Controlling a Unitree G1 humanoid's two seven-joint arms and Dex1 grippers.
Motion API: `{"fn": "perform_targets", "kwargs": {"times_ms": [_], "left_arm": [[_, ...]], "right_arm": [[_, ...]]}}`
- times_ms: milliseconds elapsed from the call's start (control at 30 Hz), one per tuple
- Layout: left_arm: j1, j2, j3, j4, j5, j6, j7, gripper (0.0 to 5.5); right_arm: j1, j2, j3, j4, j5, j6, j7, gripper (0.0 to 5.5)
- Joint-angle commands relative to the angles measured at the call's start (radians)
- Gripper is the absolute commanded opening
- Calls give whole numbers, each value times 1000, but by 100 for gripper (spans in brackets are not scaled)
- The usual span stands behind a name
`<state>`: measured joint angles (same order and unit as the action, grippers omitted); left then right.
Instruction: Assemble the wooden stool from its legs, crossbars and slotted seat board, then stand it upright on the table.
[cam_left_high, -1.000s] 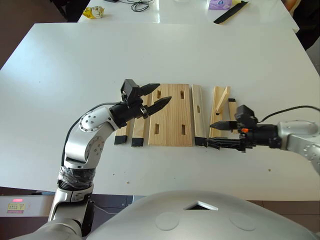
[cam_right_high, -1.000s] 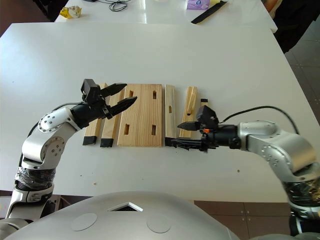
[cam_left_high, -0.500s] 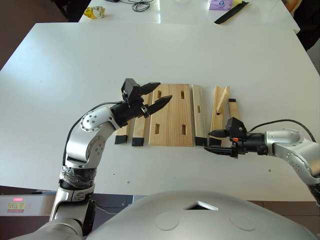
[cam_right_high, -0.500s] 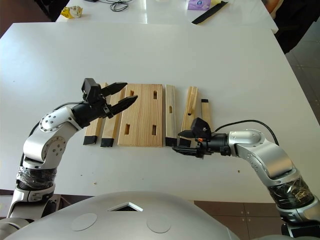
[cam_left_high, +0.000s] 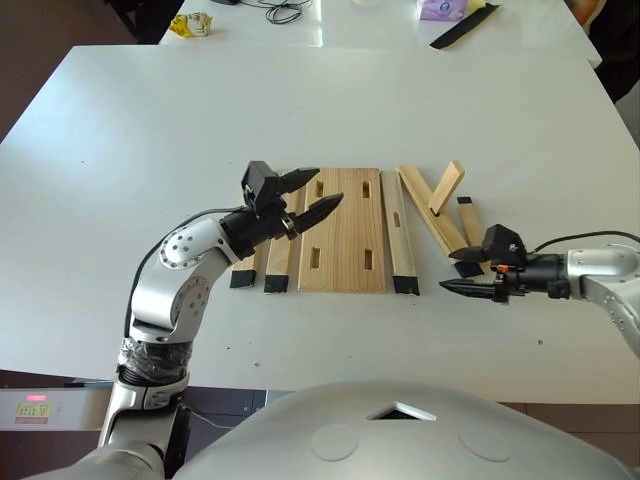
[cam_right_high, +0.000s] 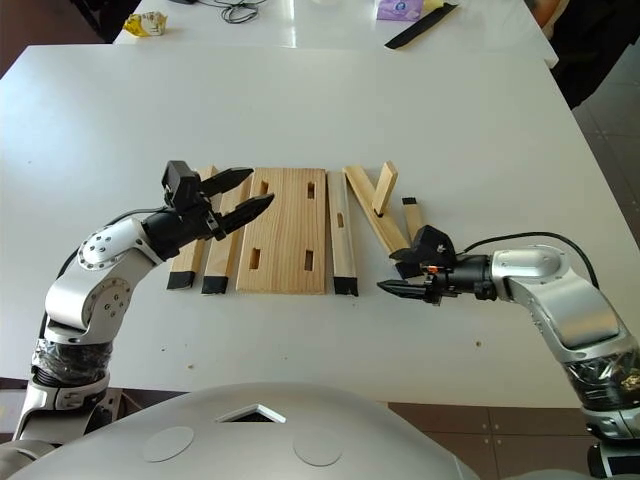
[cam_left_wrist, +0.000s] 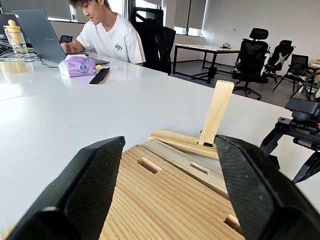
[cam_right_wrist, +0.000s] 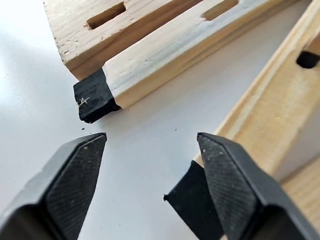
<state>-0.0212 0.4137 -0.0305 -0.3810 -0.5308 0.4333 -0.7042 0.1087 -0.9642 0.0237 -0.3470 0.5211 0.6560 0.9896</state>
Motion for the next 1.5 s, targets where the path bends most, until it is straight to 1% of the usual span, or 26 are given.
{"fn": "perform_targets", "kwargs": {"times_ms": [33,100,133,367,467,567,767,967,1200,1400,1500], "left_arm": [[30,5,20,-26,-4,2,18,333],[40,2,23,-35,-3,3,27,333],[41,-1,23,-37,-3,5,31,333],[27,4,29,-32,2,12,52,333],[30,5,38,-39,1,14,64,333],[40,3,43,-49,-1,13,72,333],[53,-7,41,-57,1,8,89,333],[54,-12,44,-56,5,8,107,333],[49,-10,45,-55,14,6,122,333],[34,-12,40,-61,12,15,128,333],[25,-10,39,-66,8,21,129,333]], "right_arm": [[-48,35,-151,-128,104,189,-153,336],[-74,76,-185,-187,145,276,-242,336],[-81,96,-184,-217,155,317,-286,336],[-14,221,-141,-375,139,512,-538,336],[-2,245,-142,-395,114,537,-598,336],[-21,297,-168,-436,129,553,-645,336],[-3,339,-159,-435,124,556,-674,336],[60,338,-114,-385,55,477,-674,336],[33,348,-104,-297,-3,386,-659,336],[33,340,-36,-222,-62,315,-632,336],[59,316,-9,-140,-116,249,-602,336]]}}
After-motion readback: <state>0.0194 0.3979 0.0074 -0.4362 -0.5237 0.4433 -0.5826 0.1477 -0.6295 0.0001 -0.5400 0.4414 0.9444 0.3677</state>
